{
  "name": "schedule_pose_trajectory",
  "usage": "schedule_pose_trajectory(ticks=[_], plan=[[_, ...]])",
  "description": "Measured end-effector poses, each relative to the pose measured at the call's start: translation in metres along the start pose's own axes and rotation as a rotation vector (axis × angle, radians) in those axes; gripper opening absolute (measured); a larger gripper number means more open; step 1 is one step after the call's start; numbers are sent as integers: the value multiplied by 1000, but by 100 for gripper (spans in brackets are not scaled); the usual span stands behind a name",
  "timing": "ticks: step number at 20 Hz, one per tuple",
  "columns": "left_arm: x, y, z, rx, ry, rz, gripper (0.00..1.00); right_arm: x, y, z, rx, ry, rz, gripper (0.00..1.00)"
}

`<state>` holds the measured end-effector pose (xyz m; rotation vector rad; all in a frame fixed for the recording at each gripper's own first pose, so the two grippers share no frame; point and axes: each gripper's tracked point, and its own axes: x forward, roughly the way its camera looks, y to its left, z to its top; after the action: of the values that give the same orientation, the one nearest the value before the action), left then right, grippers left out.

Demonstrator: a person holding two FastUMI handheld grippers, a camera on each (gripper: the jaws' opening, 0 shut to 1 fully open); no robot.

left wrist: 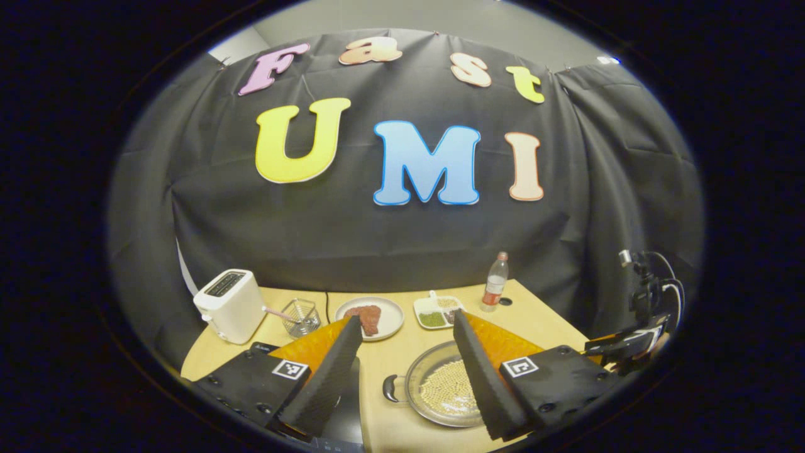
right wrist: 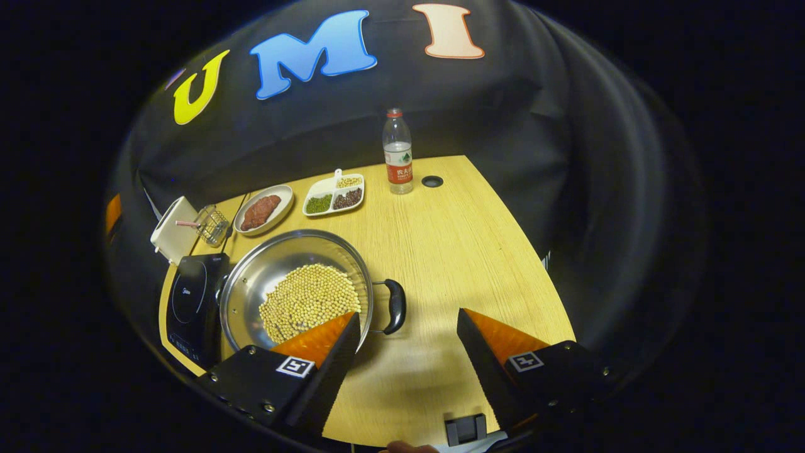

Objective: First push the handle of the pot to place it horizontally, then grasp the pot with both hands and set it on the induction cooktop.

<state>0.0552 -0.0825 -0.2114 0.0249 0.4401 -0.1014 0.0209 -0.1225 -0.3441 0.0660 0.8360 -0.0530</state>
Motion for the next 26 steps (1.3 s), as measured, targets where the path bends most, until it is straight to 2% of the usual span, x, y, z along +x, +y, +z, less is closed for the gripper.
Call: schedule_pose_trajectory(ticks=[2,6,7,9,10,15,16,17,19,26], plan=[[9,-2,-17,13,38,-17,94,6,6,1,10,-8,11,96],[33,0,-63,24,121,-33,99,21,9,-5,12,0,18,96],[40,0,-75,20,145,-33,96,27,9,-7,10,4,17,96],[54,2,-99,13,187,-37,99,37,8,-13,6,13,10,96],[61,3,-111,13,208,-40,96,42,8,-15,7,19,5,96],[87,11,-163,6,301,-29,94,68,4,-24,2,34,-9,96],[95,15,-177,4,321,-23,97,73,3,-26,2,40,-12,96],[101,17,-188,3,338,-17,94,78,3,-29,2,47,-15,96],[112,20,-209,2,378,-13,97,87,3,-33,7,59,-14,96],[132,22,-249,15,462,-18,97,114,7,-41,7,88,-19,97]])
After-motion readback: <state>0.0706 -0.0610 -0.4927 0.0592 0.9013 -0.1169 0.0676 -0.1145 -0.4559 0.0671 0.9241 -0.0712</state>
